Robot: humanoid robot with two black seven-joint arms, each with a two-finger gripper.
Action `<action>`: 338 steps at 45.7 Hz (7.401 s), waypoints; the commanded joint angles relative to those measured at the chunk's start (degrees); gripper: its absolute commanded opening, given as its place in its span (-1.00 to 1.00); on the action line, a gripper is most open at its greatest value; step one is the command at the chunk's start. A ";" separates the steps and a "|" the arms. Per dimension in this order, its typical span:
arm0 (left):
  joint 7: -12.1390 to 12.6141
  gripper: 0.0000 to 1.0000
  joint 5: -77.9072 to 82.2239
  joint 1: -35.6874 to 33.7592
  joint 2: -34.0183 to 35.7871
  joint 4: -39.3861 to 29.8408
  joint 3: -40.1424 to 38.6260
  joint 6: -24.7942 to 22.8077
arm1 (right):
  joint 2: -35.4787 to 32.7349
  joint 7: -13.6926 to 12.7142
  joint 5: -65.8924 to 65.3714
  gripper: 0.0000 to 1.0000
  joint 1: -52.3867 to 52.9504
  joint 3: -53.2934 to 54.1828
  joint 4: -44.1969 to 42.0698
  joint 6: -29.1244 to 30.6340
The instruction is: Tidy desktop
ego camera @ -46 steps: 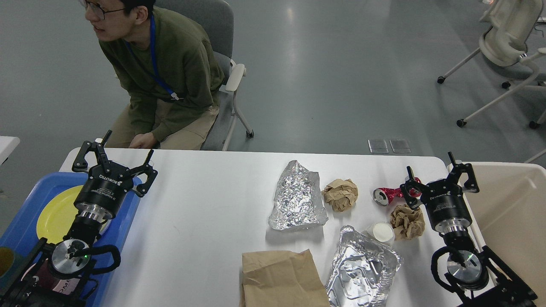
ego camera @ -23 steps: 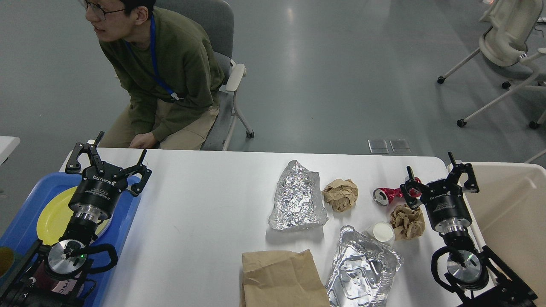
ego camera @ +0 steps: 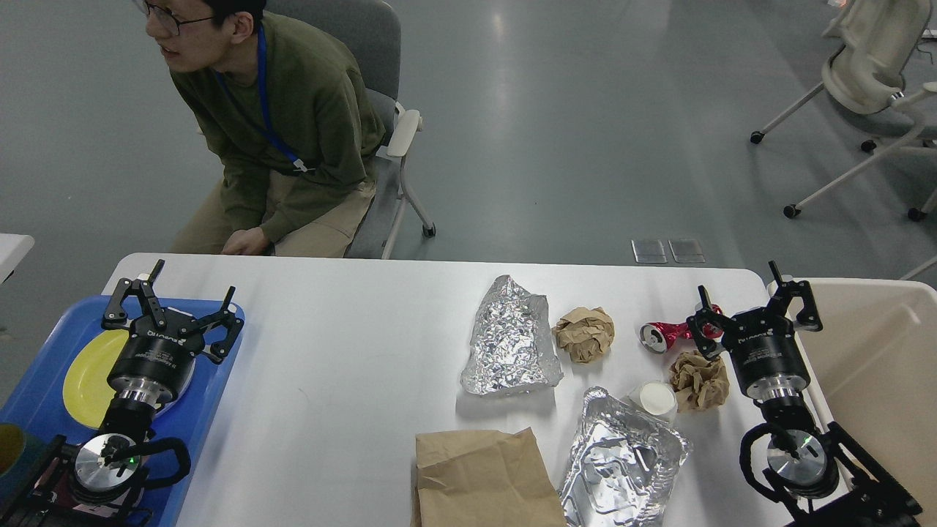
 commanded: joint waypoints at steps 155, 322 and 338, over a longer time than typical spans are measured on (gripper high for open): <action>-2.48 0.92 -0.49 -4.15 -0.46 10.72 0.21 -12.61 | -8.88 -0.79 7.73 1.00 3.95 -6.15 -3.25 -0.44; -2.39 0.93 -0.49 -4.24 -0.37 10.72 0.21 -12.96 | 12.21 -35.94 8.45 0.92 78.66 -124.28 34.81 -11.95; -2.39 0.93 -0.49 -4.24 -0.37 10.72 0.21 -12.96 | 14.23 -36.30 7.03 0.87 75.76 -123.93 34.37 -15.55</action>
